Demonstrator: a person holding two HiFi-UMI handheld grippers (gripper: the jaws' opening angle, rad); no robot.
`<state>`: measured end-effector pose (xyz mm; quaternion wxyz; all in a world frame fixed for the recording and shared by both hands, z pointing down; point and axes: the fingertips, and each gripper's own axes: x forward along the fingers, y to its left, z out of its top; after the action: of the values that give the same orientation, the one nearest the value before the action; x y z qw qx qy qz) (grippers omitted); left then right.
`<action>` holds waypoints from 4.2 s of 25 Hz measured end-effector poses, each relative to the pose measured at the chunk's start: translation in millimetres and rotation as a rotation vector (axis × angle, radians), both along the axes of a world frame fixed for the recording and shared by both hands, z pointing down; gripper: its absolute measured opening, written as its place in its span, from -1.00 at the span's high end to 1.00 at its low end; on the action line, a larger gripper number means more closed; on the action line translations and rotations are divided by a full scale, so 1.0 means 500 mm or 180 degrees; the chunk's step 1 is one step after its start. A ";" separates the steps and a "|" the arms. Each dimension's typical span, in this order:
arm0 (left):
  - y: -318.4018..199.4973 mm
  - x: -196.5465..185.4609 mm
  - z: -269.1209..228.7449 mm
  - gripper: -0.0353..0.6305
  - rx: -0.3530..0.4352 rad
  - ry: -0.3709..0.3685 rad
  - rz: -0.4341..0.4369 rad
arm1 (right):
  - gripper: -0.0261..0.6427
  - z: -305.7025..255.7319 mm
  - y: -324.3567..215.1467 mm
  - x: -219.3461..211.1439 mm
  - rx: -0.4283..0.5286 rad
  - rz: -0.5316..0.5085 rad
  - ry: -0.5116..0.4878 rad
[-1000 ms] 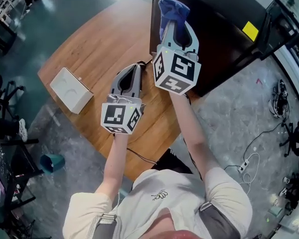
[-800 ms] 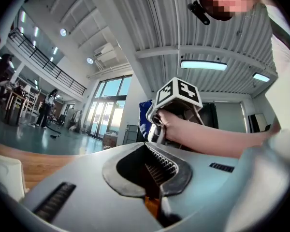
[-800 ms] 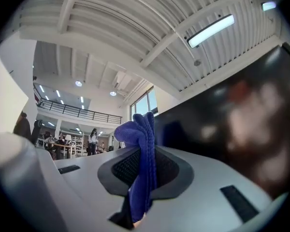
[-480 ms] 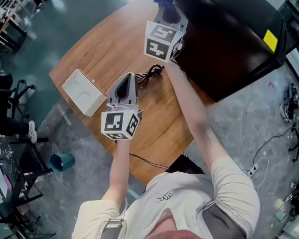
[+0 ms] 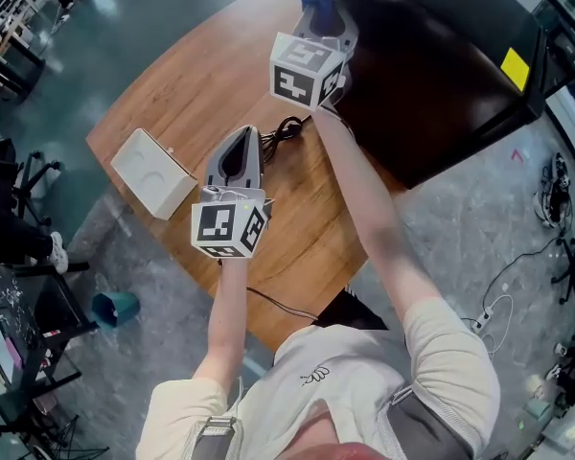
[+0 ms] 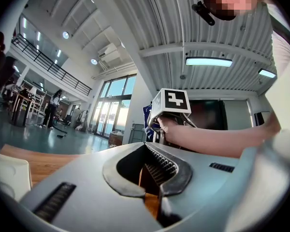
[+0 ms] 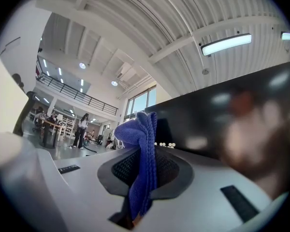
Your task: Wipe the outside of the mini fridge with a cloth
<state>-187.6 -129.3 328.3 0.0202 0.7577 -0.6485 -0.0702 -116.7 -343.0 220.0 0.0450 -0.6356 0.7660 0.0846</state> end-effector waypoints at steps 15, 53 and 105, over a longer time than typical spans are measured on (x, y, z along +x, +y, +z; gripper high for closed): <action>0.009 0.043 -0.010 0.88 0.0015 0.0008 0.0105 | 0.74 -0.002 0.143 0.213 0.0146 0.0646 -0.0088; -0.009 0.109 -0.007 0.88 0.0020 0.0116 0.0357 | 0.74 0.037 0.355 0.373 0.0105 0.0180 -0.0588; -0.005 0.030 0.025 0.88 0.0006 0.0223 0.0088 | 0.74 0.080 0.233 0.367 0.0099 0.0820 0.0093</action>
<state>-172.4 -131.7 340.8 0.0432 0.7637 -0.6367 -0.0970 66.8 -226.5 259.8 0.0325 -0.7267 0.6772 0.1108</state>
